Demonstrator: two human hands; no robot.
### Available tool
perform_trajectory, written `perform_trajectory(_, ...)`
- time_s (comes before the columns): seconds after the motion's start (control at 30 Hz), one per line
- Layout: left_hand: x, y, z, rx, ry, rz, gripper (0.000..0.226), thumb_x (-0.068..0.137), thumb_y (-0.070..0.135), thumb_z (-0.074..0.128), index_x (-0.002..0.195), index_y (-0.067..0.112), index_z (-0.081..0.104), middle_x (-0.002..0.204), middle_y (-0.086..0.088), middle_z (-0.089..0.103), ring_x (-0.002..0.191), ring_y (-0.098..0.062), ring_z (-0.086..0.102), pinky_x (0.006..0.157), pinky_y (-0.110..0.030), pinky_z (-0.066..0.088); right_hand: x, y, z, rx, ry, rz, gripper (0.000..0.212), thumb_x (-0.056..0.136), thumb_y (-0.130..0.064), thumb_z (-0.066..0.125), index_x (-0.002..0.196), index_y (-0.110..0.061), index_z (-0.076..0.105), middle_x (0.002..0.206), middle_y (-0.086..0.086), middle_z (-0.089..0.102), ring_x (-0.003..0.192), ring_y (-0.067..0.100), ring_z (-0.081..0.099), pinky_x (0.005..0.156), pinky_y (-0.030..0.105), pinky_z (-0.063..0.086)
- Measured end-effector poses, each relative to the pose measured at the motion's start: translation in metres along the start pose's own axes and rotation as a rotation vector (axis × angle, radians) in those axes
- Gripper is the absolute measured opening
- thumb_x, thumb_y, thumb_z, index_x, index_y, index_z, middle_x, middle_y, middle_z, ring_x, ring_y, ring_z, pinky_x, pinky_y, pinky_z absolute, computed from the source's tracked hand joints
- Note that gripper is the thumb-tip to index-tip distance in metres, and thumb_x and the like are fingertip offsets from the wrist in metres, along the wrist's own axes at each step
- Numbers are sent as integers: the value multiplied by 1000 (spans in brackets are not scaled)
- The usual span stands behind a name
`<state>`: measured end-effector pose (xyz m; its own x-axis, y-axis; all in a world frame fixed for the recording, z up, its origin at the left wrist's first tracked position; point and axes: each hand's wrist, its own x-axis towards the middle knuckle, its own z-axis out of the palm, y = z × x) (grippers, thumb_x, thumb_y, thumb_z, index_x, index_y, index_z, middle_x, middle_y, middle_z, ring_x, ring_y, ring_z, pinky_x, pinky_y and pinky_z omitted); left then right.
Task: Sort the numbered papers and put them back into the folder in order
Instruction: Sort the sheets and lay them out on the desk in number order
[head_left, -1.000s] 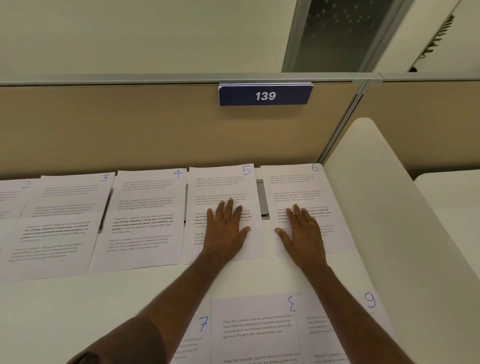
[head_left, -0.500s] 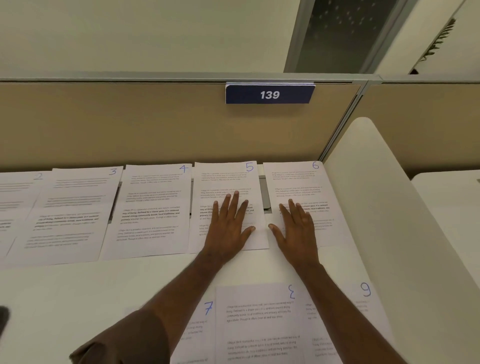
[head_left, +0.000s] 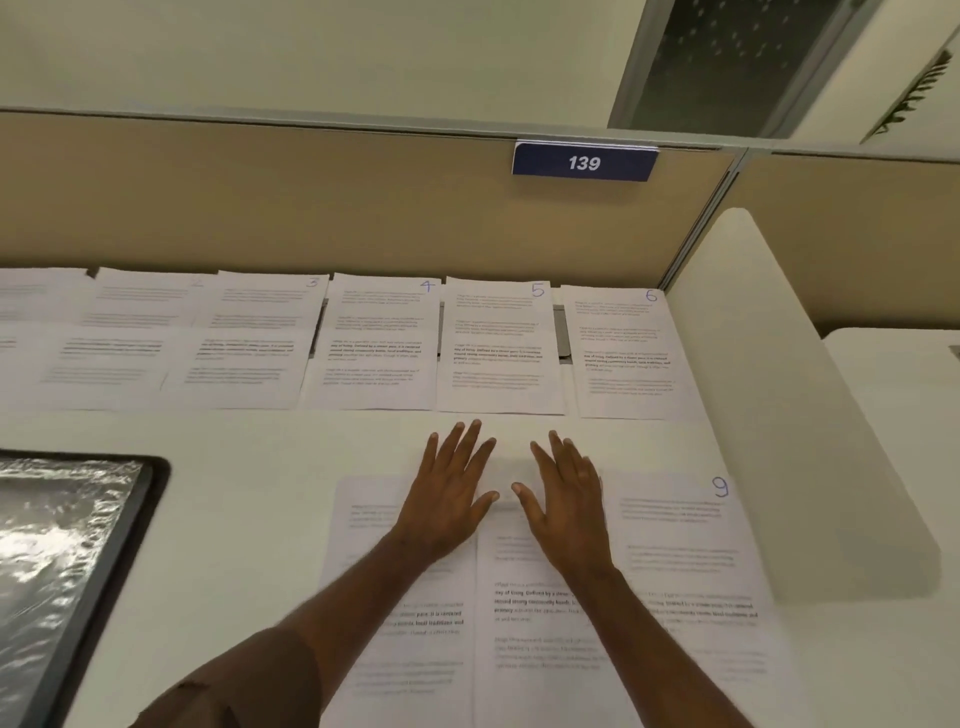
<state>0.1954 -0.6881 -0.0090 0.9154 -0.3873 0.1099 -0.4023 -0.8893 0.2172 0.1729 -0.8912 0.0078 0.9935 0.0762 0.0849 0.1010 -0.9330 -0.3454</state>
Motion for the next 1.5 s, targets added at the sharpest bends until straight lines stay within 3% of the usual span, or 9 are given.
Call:
perform_trajectory(0.23, -111, -1, 8, 32, -119, -63, 70, 102, 56, 34, 158, 14, 30, 167, -11, 18, 154, -32, 19, 119, -55, 13, -96, -27, 20, -8, -39, -87, 63, 101, -58, 37, 152, -22, 43, 165, 3, 28, 153, 22, 24, 124, 40, 14)
perform_trajectory(0.53, -151, -23, -8, 72, -217, -116, 75, 96, 59, 33, 152, 10, 39, 161, -15, 32, 146, -35, 35, 113, -55, 18, -127, -42, 38, -73, -128, -51, 68, 99, -60, 32, 151, -18, 45, 163, 5, 31, 151, 27, 30, 122, 39, 14)
perform_trajectory(0.63, -161, -38, -15, 79, -219, -120, 74, 96, 59, 34, 151, 10, 41, 161, -15, 33, 146, -35, 36, 113, -55, 19, -131, -51, 43, -100, -149, -70, 70, 102, -62, 22, 152, -18, 43, 164, 6, 30, 151, 26, 29, 121, 40, 16)
perform_trajectory(0.73, -172, -56, -22, 77, -239, -149, 74, 94, 58, 34, 151, 10, 43, 161, -14, 33, 145, -35, 38, 115, -59, 34, -133, -63, 49, -118, -169, -92, 72, 103, -62, 16, 154, -18, 40, 164, 6, 29, 150, 27, 29, 119, 42, 18)
perform_trajectory(0.9, -189, -84, -31, 62, -248, -200, 74, 94, 57, 35, 151, 10, 43, 161, -14, 33, 145, -35, 38, 111, -61, 37, -136, -86, 63, -131, -188, -123, 70, 100, -59, 30, 157, -18, 31, 167, 6, 22, 153, 28, 23, 121, 42, 10)
perform_trajectory(1.0, -196, -96, -35, 69, -235, -208, 74, 95, 58, 35, 151, 11, 41, 161, -14, 33, 145, -35, 38, 110, -62, 39, -141, -103, 69, -150, -205, -173, 72, 102, -61, 28, 160, -18, 26, 169, 7, 16, 155, 27, 15, 121, 44, 10)
perform_trajectory(1.1, -204, -108, -36, 74, -212, -203, 73, 97, 58, 32, 155, 14, 34, 164, -13, 27, 148, -35, 31, 115, -61, 33, -147, -119, 75, -159, -223, -229, 73, 103, -62, 23, 160, -16, 24, 169, 8, 13, 155, 28, 12, 120, 47, 13)
perform_trajectory(1.23, -217, -121, -32, 79, -192, -220, 73, 101, 64, 20, 161, 21, 18, 169, -9, 8, 155, -30, 8, 121, -55, 7, -150, -134, 82, -162, -231, -248, 73, 104, -62, 25, 161, -17, 21, 169, 8, 12, 156, 28, 11, 120, 48, 13)
perform_trajectory(1.5, -227, -126, -31, 38, -144, -215, 73, 102, 63, 24, 162, 23, 13, 170, -7, 3, 156, -28, 3, 122, -57, 7, -149, -150, 85, -175, -239, -276, 74, 103, -62, 27, 161, -17, 21, 169, 8, 13, 156, 27, 12, 120, 50, 14)
